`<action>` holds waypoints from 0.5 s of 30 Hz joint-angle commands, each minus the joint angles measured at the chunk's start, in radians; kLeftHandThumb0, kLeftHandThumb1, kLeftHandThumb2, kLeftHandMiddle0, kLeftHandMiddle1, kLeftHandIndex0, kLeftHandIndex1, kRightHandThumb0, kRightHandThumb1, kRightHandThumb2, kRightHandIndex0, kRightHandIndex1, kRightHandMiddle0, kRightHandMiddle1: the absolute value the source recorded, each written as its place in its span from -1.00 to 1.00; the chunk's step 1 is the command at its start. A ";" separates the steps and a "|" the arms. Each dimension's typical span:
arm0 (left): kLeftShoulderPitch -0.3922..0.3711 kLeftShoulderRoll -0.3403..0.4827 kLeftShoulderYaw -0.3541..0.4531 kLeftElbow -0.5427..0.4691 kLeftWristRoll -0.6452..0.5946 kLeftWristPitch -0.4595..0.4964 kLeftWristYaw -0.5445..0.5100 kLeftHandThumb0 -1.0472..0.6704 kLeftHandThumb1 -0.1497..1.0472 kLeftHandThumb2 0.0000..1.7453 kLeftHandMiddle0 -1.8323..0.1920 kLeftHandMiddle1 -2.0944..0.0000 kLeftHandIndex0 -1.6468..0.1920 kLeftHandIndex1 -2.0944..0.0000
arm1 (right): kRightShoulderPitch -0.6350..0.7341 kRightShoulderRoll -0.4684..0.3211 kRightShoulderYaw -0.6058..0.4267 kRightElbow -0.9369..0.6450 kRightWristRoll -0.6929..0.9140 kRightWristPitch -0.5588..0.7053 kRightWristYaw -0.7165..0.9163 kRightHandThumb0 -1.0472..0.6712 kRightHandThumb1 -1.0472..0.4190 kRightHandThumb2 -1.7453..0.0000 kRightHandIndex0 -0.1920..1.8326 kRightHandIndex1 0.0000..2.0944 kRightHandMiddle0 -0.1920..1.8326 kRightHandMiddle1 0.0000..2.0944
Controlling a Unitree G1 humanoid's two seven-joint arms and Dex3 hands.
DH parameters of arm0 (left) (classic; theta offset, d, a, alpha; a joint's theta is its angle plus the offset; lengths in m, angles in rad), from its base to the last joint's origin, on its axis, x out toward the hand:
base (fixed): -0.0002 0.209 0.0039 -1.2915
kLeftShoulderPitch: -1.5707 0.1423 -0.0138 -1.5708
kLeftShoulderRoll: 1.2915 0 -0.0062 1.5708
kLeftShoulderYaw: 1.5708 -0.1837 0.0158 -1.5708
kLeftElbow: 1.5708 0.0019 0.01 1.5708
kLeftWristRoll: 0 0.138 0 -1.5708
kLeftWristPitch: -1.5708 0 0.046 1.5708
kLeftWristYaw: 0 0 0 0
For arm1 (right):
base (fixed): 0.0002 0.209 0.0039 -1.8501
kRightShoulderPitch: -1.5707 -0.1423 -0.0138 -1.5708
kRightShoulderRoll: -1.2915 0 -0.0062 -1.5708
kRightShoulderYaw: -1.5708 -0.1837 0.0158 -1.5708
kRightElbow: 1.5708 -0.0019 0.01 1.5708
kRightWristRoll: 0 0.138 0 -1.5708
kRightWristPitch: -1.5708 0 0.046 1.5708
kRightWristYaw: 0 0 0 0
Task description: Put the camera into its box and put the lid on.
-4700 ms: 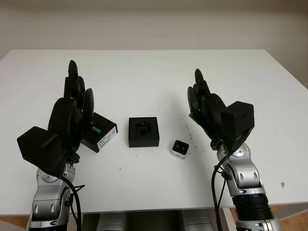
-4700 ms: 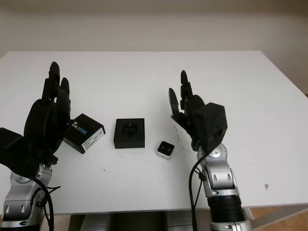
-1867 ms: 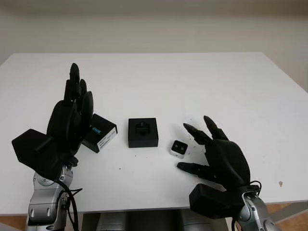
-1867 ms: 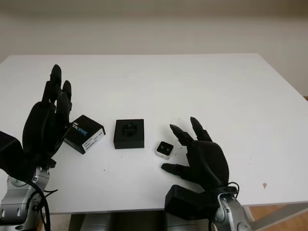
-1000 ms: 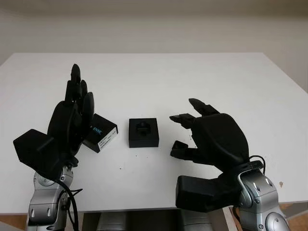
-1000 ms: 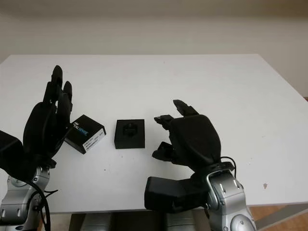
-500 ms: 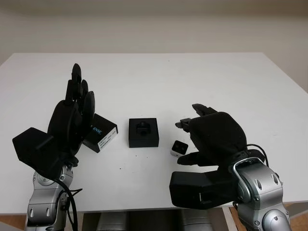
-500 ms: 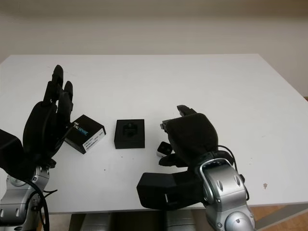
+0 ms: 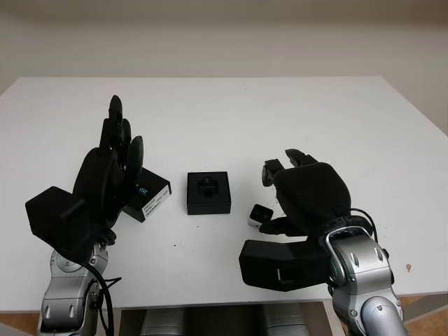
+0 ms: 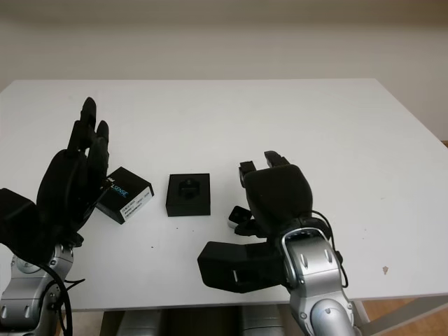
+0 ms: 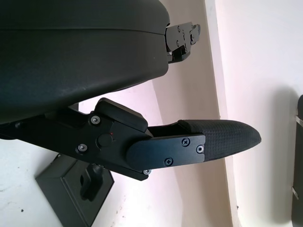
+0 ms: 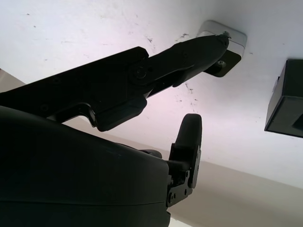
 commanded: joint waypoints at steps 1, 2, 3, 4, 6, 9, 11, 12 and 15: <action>-0.001 0.005 -0.003 -0.022 -0.002 -0.004 -0.003 -0.80 1.00 -0.37 1.00 1.00 1.00 1.00 | -0.012 0.005 -0.003 0.018 -0.005 0.008 -0.026 -0.74 -0.93 0.94 -0.57 -0.94 -0.84 0.37; -0.001 0.004 -0.002 -0.020 -0.002 -0.007 -0.002 -0.80 1.00 -0.37 1.00 1.00 1.00 1.00 | -0.011 0.001 -0.001 0.027 -0.009 0.007 -0.035 -0.74 -0.93 0.94 -0.57 -0.94 -0.84 0.37; -0.001 0.003 -0.003 -0.020 0.001 -0.008 -0.001 -0.80 1.00 -0.37 1.00 1.00 1.00 1.00 | -0.009 -0.001 0.000 0.034 -0.010 0.007 -0.044 -0.74 -0.93 0.93 -0.56 -0.94 -0.84 0.39; -0.001 0.003 -0.003 -0.022 0.002 -0.005 0.001 -0.80 1.00 -0.37 1.00 1.00 1.00 1.00 | -0.007 -0.002 0.001 0.040 -0.011 0.006 -0.051 -0.75 -0.94 0.94 -0.56 -0.94 -0.85 0.42; 0.000 0.005 -0.004 -0.022 0.003 -0.005 0.000 -0.80 1.00 -0.37 1.00 1.00 1.00 1.00 | -0.004 -0.004 0.001 0.046 -0.007 0.005 -0.059 -0.75 -0.94 0.94 -0.56 -0.94 -0.86 0.45; 0.001 0.002 -0.003 -0.023 0.001 -0.002 0.001 -0.80 1.00 -0.37 1.00 1.00 1.00 1.00 | 0.001 -0.005 0.004 0.052 -0.003 0.005 -0.063 -0.75 -0.94 0.94 -0.56 -0.95 -0.88 0.49; 0.002 0.003 -0.003 -0.028 0.002 0.008 0.003 -0.81 1.00 -0.37 1.00 1.00 1.00 1.00 | 0.008 -0.003 0.007 0.056 0.002 0.005 -0.067 -0.76 -0.94 0.94 -0.56 -0.95 -0.89 0.50; 0.003 0.004 -0.003 -0.031 0.003 0.013 0.003 -0.81 1.00 -0.37 1.00 1.00 1.00 1.00 | 0.009 -0.002 0.007 0.057 0.005 0.006 -0.069 -0.76 -0.94 0.94 -0.56 -0.95 -0.89 0.50; 0.002 0.005 -0.002 -0.033 0.002 0.014 0.001 -0.81 1.00 -0.37 1.00 1.00 1.00 1.00 | 0.012 0.003 0.011 0.063 0.005 0.010 -0.064 -0.76 -0.93 0.94 -0.56 -0.95 -0.88 0.50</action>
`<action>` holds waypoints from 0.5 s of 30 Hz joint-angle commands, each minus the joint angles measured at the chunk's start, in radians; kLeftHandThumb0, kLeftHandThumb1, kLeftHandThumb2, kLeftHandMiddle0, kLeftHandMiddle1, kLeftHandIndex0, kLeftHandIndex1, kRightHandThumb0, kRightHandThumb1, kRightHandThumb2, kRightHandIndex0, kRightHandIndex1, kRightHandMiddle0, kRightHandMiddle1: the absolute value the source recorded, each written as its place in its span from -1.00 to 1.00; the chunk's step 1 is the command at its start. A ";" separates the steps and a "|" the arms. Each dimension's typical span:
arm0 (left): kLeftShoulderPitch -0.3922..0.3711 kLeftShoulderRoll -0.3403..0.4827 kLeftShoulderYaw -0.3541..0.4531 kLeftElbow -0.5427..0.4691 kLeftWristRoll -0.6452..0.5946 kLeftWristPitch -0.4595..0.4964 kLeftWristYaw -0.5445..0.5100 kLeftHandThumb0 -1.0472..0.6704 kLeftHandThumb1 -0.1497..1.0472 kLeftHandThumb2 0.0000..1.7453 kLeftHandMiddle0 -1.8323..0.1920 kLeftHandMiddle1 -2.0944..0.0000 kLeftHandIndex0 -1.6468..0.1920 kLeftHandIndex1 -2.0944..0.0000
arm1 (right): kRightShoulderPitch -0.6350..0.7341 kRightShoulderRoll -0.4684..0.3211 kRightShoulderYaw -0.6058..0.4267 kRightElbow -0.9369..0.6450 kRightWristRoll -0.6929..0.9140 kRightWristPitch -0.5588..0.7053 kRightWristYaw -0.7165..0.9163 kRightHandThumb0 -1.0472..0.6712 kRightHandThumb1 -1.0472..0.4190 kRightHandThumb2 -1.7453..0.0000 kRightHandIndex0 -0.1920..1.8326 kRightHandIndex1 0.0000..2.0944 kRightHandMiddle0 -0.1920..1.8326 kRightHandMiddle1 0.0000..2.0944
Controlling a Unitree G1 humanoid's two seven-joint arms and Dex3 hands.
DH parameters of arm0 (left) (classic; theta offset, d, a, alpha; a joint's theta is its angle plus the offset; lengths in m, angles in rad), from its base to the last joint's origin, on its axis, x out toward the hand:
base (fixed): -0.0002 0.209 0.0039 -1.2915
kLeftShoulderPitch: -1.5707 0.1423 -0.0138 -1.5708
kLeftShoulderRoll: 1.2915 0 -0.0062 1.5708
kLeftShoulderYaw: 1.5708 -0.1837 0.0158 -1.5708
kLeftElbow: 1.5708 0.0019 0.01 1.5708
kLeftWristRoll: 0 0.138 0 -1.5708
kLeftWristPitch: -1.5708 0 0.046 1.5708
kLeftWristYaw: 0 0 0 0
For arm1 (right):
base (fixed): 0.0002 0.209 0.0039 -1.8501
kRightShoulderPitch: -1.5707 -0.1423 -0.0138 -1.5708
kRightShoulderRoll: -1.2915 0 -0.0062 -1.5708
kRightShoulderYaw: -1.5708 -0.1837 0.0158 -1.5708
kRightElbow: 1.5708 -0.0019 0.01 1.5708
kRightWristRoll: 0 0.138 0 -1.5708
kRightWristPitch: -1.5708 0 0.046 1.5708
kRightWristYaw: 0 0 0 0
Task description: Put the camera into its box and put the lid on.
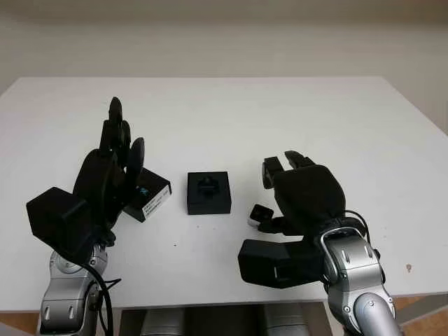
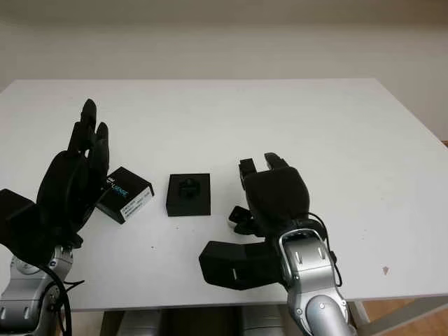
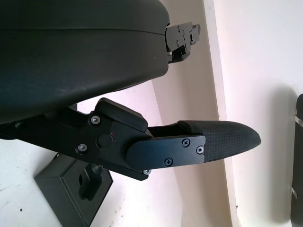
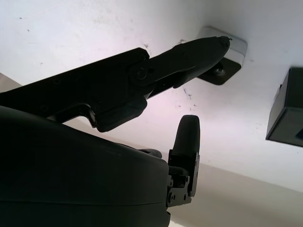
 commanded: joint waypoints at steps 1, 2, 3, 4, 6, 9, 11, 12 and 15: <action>0.001 0.006 -0.001 -0.013 -0.002 -0.002 -0.003 -0.80 1.00 -0.37 1.00 1.00 1.00 1.00 | 0.000 0.007 0.008 0.003 0.001 0.010 0.005 -0.76 -0.93 0.94 -0.56 -0.95 -0.88 0.50; 0.000 0.006 0.001 -0.011 -0.004 -0.005 -0.005 -0.79 1.00 -0.37 1.00 1.00 1.00 1.00 | 0.000 0.008 0.010 0.004 0.000 0.012 0.010 -0.76 -0.93 0.94 -0.57 -0.95 -0.88 0.50; -0.002 0.007 0.002 -0.007 -0.005 -0.011 -0.008 -0.79 1.00 -0.37 1.00 1.00 1.00 1.00 | 0.000 0.011 0.012 0.003 -0.002 0.015 0.020 -0.76 -0.93 0.94 -0.57 -0.95 -0.89 0.50; -0.004 0.006 0.003 -0.005 -0.006 -0.014 -0.008 -0.79 1.00 -0.37 1.00 1.00 1.00 1.00 | 0.002 0.011 0.015 0.001 -0.005 0.015 0.025 -0.76 -0.93 0.94 -0.57 -0.95 -0.89 0.49; -0.005 0.005 0.004 -0.004 -0.005 -0.016 -0.007 -0.79 1.00 -0.37 1.00 1.00 1.00 1.00 | 0.003 0.010 0.019 -0.001 -0.008 0.016 0.029 -0.76 -0.93 0.94 -0.56 -0.95 -0.88 0.49; -0.005 0.005 0.005 -0.006 -0.005 -0.009 -0.006 -0.80 1.00 -0.38 1.00 1.00 1.00 1.00 | 0.010 -0.002 0.025 -0.003 -0.006 0.008 0.015 -0.76 -0.92 0.94 -0.55 -0.94 -0.84 0.45; -0.004 0.007 0.004 -0.004 -0.005 -0.012 -0.009 -0.80 1.00 -0.37 1.00 1.00 1.00 1.00 | 0.013 -0.010 0.029 -0.002 -0.010 0.003 0.018 -0.77 -0.92 0.94 -0.54 -0.94 -0.82 0.41; -0.005 0.007 0.004 -0.002 -0.003 -0.016 -0.009 -0.80 1.00 -0.37 1.00 1.00 1.00 1.00 | 0.013 -0.009 0.029 0.000 -0.007 0.005 0.027 -0.77 -0.93 0.93 -0.55 -0.94 -0.82 0.40; -0.002 0.005 0.002 -0.007 0.003 -0.015 -0.004 -0.79 1.00 -0.37 1.00 1.00 1.00 1.00 | 0.011 -0.012 0.035 0.009 -0.013 0.008 0.041 -0.77 -0.95 0.93 -0.56 -0.95 -0.83 0.38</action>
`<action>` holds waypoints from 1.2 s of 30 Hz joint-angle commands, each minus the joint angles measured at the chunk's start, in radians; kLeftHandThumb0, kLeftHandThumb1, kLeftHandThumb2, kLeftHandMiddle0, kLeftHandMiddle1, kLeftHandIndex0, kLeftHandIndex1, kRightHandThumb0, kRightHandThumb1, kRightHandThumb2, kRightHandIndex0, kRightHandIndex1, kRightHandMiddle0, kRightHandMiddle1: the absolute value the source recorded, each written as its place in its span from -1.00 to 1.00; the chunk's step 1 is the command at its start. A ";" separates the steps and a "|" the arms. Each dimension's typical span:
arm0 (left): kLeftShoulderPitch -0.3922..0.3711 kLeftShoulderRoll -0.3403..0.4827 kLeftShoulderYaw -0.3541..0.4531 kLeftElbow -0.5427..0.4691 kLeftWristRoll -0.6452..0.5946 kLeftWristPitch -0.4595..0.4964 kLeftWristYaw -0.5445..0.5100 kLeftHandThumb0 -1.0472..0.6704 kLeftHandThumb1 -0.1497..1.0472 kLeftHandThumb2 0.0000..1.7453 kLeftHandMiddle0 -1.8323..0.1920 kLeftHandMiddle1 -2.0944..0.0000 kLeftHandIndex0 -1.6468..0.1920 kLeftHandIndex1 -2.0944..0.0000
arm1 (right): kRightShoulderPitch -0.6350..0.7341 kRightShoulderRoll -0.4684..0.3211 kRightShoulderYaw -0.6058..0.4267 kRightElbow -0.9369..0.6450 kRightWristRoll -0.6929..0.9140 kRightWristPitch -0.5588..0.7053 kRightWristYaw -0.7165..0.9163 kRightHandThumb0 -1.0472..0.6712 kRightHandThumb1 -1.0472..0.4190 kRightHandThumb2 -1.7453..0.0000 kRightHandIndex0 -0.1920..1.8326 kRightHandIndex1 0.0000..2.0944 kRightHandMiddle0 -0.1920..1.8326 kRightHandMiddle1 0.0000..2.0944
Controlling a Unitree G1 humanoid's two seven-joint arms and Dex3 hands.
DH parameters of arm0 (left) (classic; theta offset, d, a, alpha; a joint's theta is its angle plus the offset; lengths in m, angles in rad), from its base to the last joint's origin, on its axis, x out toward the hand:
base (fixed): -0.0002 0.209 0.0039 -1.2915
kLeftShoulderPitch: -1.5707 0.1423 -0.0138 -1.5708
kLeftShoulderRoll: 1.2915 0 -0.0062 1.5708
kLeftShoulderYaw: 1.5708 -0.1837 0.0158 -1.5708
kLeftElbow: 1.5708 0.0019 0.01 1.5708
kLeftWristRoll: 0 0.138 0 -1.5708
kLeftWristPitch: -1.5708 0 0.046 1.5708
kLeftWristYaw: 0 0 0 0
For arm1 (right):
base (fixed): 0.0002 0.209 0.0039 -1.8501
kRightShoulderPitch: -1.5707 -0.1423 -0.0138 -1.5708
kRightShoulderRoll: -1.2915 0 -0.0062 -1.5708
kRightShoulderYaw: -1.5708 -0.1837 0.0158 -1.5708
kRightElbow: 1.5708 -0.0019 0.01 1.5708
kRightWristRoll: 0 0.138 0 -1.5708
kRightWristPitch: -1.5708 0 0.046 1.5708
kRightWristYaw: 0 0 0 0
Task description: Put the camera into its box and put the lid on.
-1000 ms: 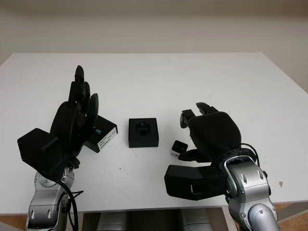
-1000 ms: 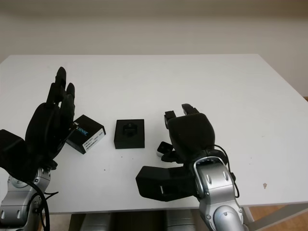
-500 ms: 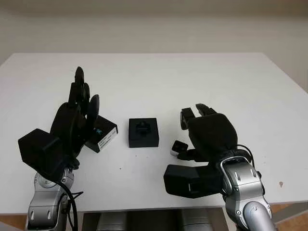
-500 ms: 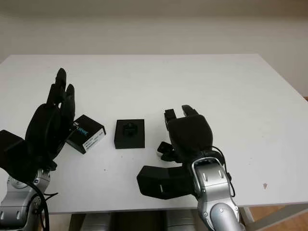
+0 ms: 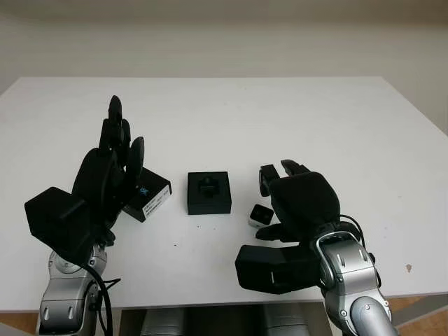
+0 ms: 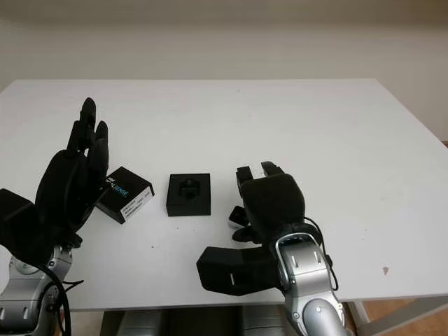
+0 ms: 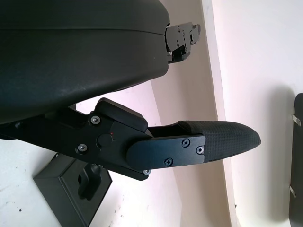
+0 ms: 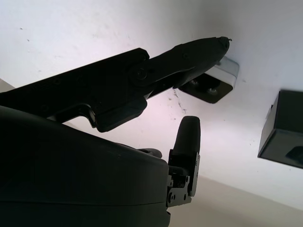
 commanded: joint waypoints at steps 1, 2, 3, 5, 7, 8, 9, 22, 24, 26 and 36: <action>-0.001 0.005 0.000 -0.010 0.001 -0.005 0.002 -0.79 1.00 -0.37 1.00 1.00 1.00 1.00 | -0.003 -0.004 0.004 0.008 -0.007 0.001 0.003 -0.77 -0.96 0.93 -0.56 -0.95 -0.83 0.38; 0.000 0.004 0.000 -0.012 0.001 -0.004 0.003 -0.79 1.00 -0.37 1.00 1.00 1.00 1.00 | -0.004 -0.005 0.005 0.012 -0.006 0.002 0.002 -0.77 -0.96 0.93 -0.56 -0.95 -0.82 0.39; 0.001 0.004 0.001 -0.012 -0.001 -0.006 0.002 -0.79 1.00 -0.37 1.00 1.00 1.00 1.00 | -0.005 -0.006 0.005 0.017 -0.005 0.001 0.000 -0.76 -0.96 0.93 -0.55 -0.95 -0.82 0.39; 0.003 0.004 0.001 -0.011 0.001 -0.010 0.002 -0.78 1.00 -0.36 1.00 1.00 1.00 1.00 | -0.008 -0.010 0.006 0.027 -0.004 0.001 -0.004 -0.76 -0.97 0.93 -0.55 -0.94 -0.82 0.37; 0.004 0.006 0.000 -0.010 0.002 -0.011 0.000 -0.78 1.00 -0.35 1.00 1.00 1.00 1.00 | -0.011 -0.011 0.006 0.037 -0.001 0.001 -0.009 -0.75 -0.97 0.93 -0.54 -0.94 -0.82 0.35; 0.005 0.007 0.000 -0.012 0.002 -0.008 -0.001 -0.78 1.00 -0.35 1.00 1.00 1.00 1.00 | -0.014 -0.014 0.007 0.041 -0.004 0.001 -0.008 -0.75 -0.98 0.93 -0.54 -0.94 -0.81 0.35; 0.006 0.007 0.000 -0.013 0.002 -0.006 -0.001 -0.78 1.00 -0.35 1.00 1.00 1.00 1.00 | -0.016 -0.015 0.008 0.045 -0.006 0.001 -0.007 -0.75 -0.98 0.93 -0.54 -0.94 -0.81 0.34; 0.018 0.002 -0.003 -0.025 0.000 0.010 0.000 -0.80 1.00 -0.36 1.00 1.00 1.00 1.00 | -0.018 -0.016 0.001 0.088 0.024 0.019 -0.054 -0.71 -0.98 0.94 -0.52 -0.94 -0.79 0.38; 0.019 0.000 -0.003 -0.027 0.000 0.014 0.003 -0.80 1.00 -0.36 1.00 1.00 1.00 1.00 | -0.017 -0.014 -0.001 0.088 0.034 0.023 -0.066 -0.70 -0.97 0.94 -0.51 -0.94 -0.79 0.39; 0.018 0.000 -0.004 -0.027 0.003 0.015 0.006 -0.79 1.00 -0.36 1.00 1.00 1.00 1.00 | -0.016 -0.012 -0.001 0.090 0.042 0.029 -0.076 -0.69 -0.97 0.94 -0.51 -0.93 -0.78 0.39; 0.020 0.001 -0.003 -0.029 0.004 0.009 0.004 -0.78 1.00 -0.36 1.00 1.00 1.00 1.00 | -0.006 -0.024 0.001 0.098 0.078 0.035 -0.120 -0.67 -0.97 0.94 -0.48 -0.93 -0.72 0.35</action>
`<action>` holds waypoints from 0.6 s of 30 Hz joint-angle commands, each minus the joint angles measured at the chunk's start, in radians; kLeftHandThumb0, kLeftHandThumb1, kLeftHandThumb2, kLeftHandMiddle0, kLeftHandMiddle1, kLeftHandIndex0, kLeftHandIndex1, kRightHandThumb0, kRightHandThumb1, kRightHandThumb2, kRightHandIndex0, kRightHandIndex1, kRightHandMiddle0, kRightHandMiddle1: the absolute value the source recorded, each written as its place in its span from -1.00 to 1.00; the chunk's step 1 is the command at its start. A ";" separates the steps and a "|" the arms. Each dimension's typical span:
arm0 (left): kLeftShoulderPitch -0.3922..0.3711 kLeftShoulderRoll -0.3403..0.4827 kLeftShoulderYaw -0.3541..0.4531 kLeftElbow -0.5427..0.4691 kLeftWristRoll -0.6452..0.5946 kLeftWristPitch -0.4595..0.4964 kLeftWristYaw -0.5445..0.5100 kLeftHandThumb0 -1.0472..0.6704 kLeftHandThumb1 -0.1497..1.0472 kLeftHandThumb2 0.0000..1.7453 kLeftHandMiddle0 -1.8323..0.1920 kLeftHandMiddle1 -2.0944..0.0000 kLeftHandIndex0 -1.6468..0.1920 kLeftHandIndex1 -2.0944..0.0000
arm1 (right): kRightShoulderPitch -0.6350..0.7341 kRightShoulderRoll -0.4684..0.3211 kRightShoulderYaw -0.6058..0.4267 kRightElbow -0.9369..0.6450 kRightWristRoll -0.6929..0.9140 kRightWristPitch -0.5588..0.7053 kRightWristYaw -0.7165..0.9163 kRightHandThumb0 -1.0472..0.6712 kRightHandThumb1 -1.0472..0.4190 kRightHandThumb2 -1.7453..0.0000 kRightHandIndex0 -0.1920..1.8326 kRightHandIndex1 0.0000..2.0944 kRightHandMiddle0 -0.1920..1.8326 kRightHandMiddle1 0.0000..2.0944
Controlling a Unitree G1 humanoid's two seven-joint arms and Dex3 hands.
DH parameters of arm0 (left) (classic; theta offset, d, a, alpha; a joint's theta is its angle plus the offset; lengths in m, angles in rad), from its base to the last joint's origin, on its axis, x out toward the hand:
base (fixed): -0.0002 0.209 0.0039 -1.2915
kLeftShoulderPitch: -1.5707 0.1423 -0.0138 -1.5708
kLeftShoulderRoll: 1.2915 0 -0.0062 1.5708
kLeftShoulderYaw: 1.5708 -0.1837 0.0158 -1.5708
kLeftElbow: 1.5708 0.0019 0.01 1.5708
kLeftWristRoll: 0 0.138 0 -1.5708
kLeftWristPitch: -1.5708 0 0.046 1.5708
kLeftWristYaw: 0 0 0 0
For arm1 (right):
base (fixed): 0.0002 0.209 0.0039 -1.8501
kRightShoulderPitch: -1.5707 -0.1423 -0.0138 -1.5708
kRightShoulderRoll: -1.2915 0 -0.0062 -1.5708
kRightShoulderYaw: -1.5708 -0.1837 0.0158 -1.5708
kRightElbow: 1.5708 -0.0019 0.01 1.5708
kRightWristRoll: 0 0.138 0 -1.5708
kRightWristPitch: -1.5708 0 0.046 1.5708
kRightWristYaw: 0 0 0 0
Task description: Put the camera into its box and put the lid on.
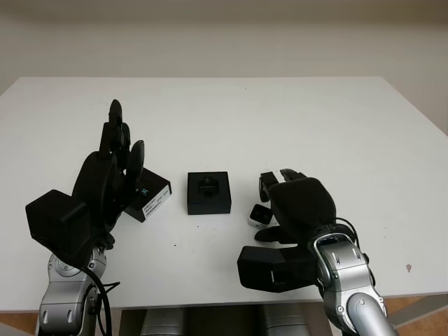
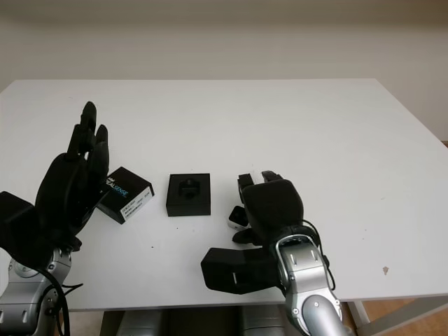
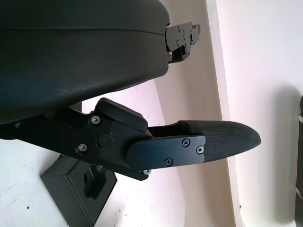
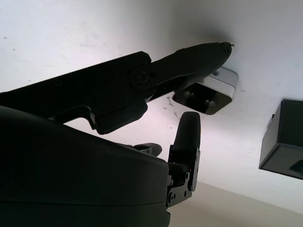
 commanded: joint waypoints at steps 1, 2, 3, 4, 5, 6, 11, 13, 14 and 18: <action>0.000 0.001 -0.001 -0.019 -0.003 0.003 0.003 -0.77 1.00 -0.36 1.00 1.00 1.00 1.00 | -0.002 -0.005 -0.002 0.004 0.008 0.009 -0.007 -0.67 -0.97 0.94 -0.48 -0.93 -0.71 0.36; 0.001 0.000 0.000 -0.020 -0.004 0.003 0.004 -0.77 1.00 -0.36 1.00 1.00 1.00 1.00 | -0.001 -0.007 -0.001 0.005 0.008 0.010 -0.009 -0.67 -0.98 0.94 -0.47 -0.93 -0.70 0.36; 0.001 0.000 0.000 -0.021 -0.003 0.003 0.004 -0.77 1.00 -0.35 1.00 1.00 1.00 1.00 | -0.001 -0.008 0.000 0.006 0.008 0.010 -0.010 -0.67 -0.97 0.94 -0.47 -0.93 -0.69 0.37; 0.001 0.001 -0.001 -0.020 -0.001 -0.002 0.005 -0.76 1.00 -0.35 1.00 1.00 1.00 1.00 | 0.000 -0.009 0.000 0.008 0.009 0.010 -0.009 -0.67 -0.97 0.94 -0.47 -0.93 -0.69 0.37; 0.002 0.001 -0.001 -0.019 0.001 -0.005 0.005 -0.76 1.00 -0.35 1.00 1.00 1.00 1.00 | 0.000 -0.011 0.000 0.010 0.012 0.010 -0.007 -0.65 -0.97 0.94 -0.46 -0.93 -0.68 0.39; 0.002 0.001 0.000 -0.019 0.000 -0.004 0.006 -0.77 1.00 -0.36 1.00 1.00 1.00 1.00 | 0.000 -0.013 0.001 0.013 0.013 0.009 -0.007 -0.64 -0.97 0.94 -0.46 -0.93 -0.68 0.40; 0.003 0.004 0.001 -0.019 -0.004 -0.006 0.001 -0.76 1.00 -0.35 1.00 1.00 1.00 1.00 | 0.001 -0.025 0.005 0.031 0.018 0.009 -0.013 -0.63 -0.97 0.94 -0.45 -0.93 -0.64 0.40; 0.005 0.001 0.000 -0.022 0.000 -0.006 0.006 -0.77 1.00 -0.36 1.00 1.00 1.00 1.00 | 0.001 -0.021 0.004 0.042 0.028 0.015 -0.021 -0.62 -0.96 0.94 -0.43 -0.93 -0.62 0.41; 0.005 0.000 0.000 -0.022 0.001 -0.007 0.008 -0.76 1.00 -0.36 1.00 1.00 1.00 1.00 | 0.002 -0.020 0.004 0.045 0.031 0.018 -0.021 -0.61 -0.96 0.94 -0.44 -0.93 -0.62 0.42; 0.006 0.003 0.000 -0.017 0.001 -0.014 0.004 -0.76 1.00 -0.35 1.00 1.00 1.00 1.00 | -0.001 -0.028 0.010 0.065 0.032 0.020 -0.032 -0.56 -0.98 0.94 -0.40 -0.92 -0.59 0.52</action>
